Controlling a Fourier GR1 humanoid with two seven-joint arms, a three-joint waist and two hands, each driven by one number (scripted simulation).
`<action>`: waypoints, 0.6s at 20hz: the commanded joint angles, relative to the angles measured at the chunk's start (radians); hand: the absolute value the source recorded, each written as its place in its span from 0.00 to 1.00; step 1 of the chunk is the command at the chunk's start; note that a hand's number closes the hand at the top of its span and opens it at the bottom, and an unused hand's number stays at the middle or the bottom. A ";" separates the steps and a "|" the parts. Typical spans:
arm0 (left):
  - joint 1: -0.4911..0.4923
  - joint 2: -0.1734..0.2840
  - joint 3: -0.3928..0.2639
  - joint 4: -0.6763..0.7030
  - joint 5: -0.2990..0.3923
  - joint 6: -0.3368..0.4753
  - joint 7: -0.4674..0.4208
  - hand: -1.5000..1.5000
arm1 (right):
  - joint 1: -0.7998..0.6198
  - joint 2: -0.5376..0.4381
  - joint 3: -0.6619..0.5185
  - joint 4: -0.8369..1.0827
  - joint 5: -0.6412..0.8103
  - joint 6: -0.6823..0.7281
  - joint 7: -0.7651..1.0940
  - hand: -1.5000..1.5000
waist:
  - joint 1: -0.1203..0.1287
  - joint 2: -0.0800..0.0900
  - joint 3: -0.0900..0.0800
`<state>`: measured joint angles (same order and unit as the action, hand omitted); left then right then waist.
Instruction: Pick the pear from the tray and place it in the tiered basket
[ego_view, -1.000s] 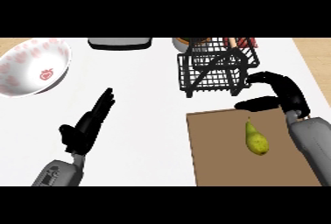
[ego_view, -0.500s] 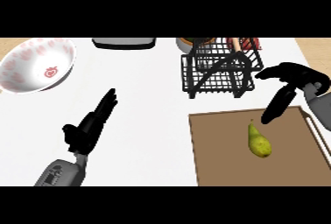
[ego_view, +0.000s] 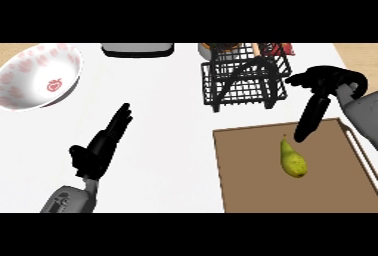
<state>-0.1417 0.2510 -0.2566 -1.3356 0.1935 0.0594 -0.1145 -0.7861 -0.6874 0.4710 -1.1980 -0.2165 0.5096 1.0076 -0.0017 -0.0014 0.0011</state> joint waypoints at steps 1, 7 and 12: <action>0.038 0.021 0.016 -0.006 -0.011 -0.030 -0.034 0.50 | -0.056 0.044 -0.006 -0.010 0.030 0.031 0.151 0.00 | 0.010 0.000 -0.002; 0.055 0.014 0.034 0.015 -0.006 -0.050 -0.064 0.50 | 0.052 0.034 0.083 -0.026 0.141 0.019 0.157 0.00 | 0.005 -0.001 -0.002; 0.005 -0.030 0.027 0.018 -0.038 -0.014 -0.013 0.50 | 0.133 0.096 0.073 -0.003 0.159 -0.031 0.143 0.00 | -0.001 0.001 -0.002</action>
<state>-0.1272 0.2377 -0.2343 -1.3481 0.1753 0.0408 -0.1111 -0.6991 -0.6317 0.5392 -1.1946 -0.0767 0.4688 1.0398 -0.0001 -0.0021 -0.0004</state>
